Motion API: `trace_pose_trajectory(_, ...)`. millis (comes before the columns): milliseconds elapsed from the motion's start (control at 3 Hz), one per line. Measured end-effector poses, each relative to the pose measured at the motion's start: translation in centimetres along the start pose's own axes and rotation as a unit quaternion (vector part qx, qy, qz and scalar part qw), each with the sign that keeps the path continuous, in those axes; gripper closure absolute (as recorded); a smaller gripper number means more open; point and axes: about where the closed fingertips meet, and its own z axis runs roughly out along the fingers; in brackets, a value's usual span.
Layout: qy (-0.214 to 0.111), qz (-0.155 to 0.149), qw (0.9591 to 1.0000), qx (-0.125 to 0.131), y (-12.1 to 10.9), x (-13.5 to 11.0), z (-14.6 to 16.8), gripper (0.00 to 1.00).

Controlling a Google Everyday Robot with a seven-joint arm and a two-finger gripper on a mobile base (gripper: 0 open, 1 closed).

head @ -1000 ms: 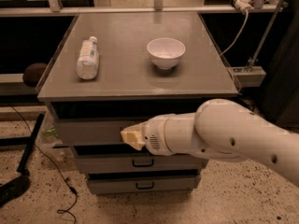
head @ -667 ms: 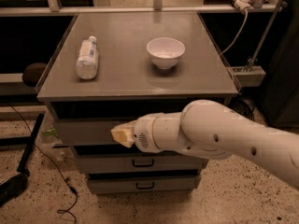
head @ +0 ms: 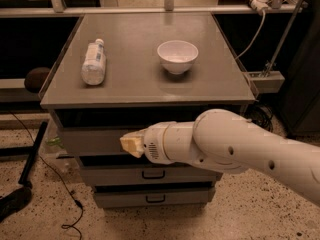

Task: Open top drawer

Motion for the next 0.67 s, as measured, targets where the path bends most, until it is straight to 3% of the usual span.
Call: trace_pose_trajectory(667, -0.04, -0.013, 0.9966, 0.071, -5.1, -1.2, 1.9, 1.0)
